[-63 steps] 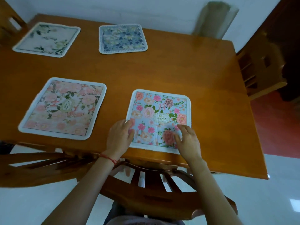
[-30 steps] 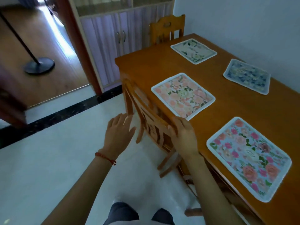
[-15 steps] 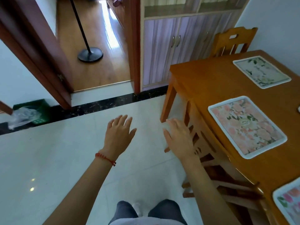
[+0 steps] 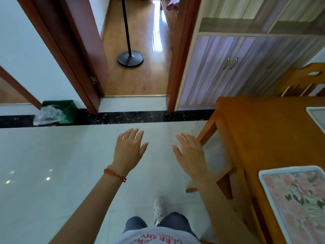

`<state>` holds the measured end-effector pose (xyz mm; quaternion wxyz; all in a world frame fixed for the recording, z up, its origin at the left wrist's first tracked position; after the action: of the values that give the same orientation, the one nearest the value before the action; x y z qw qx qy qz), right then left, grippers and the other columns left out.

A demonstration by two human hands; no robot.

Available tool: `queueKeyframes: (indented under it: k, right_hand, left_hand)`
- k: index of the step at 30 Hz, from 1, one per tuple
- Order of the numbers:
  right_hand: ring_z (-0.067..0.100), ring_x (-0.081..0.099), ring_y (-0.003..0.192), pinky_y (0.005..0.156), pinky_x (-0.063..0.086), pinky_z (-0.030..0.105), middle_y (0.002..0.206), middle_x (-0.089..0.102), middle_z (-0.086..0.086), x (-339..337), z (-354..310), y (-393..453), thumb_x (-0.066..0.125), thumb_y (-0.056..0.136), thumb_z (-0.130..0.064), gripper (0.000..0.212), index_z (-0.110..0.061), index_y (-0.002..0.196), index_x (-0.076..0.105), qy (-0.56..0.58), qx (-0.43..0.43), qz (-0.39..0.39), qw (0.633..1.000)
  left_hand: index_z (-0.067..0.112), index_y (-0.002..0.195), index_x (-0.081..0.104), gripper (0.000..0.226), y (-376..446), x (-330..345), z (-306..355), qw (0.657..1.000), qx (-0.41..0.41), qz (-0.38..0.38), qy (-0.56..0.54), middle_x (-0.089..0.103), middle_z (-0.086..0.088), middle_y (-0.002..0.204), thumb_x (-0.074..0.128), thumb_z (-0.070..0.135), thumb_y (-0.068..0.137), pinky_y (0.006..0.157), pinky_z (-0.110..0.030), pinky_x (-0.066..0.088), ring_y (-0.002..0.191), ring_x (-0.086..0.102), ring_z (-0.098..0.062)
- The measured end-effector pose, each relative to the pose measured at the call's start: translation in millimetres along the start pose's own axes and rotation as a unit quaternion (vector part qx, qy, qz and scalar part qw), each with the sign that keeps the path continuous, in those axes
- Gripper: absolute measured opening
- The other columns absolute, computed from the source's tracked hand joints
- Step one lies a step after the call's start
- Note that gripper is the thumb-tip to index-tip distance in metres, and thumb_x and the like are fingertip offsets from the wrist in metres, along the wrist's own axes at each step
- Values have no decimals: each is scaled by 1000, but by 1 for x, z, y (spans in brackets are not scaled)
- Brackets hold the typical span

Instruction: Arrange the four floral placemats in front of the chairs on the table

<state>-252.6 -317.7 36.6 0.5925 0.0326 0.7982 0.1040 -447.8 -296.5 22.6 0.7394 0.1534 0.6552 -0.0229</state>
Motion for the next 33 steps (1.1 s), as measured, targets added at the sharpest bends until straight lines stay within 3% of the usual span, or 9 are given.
queueKeyframes:
  k: [11,16,20,25,33]
  right_hand:
    - [30,66,94,81,52,41,103,69,14,22,45,127,42,86,-38,45,-5,105,67,6,-14,-7,1000]
    - [28,67,94,79,53,39,102,70,12,36,62,198,56,78,-31,38,-7,105,68,-11,15,-6,1000]
    - [31,64,99,84,51,42,107,68,14,46,74,259,49,83,-32,40,-5,109,66,3,40,-14,999]
    - [27,67,89,74,55,36,96,70,11,53,90,323,40,82,-35,45,-6,100,69,-30,56,34,997]
    - [28,67,85,71,55,36,93,70,11,60,127,391,41,80,-34,42,-5,95,69,-35,95,57,993]
  left_hand:
    - [2,105,65,46,124,24,-12,1000,-3,2,-1,69,-18,103,77,27,69,79,-49,52,97,65,-36]
    - [3,108,65,44,203,47,-32,1000,12,-4,-10,68,-17,107,75,27,73,84,-49,50,100,64,-35]
    - [2,108,63,42,272,56,-47,999,30,-5,-25,67,-16,106,72,27,75,85,-47,50,100,63,-35]
    - [2,107,63,43,351,62,-58,997,67,-4,-31,67,-16,106,75,25,73,83,-46,51,99,63,-34]
    - [3,105,64,44,448,84,-47,992,122,-15,-31,68,-14,104,78,26,69,79,-42,52,96,65,-32]
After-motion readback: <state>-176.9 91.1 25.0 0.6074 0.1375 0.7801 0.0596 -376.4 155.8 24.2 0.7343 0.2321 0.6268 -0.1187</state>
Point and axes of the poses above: each hand's wrist, its own y-axis towards the middle knuckle, its own x-axis out of the palm, z = x × y, the point moved 2 cm from there along y, towards the middle knuckle
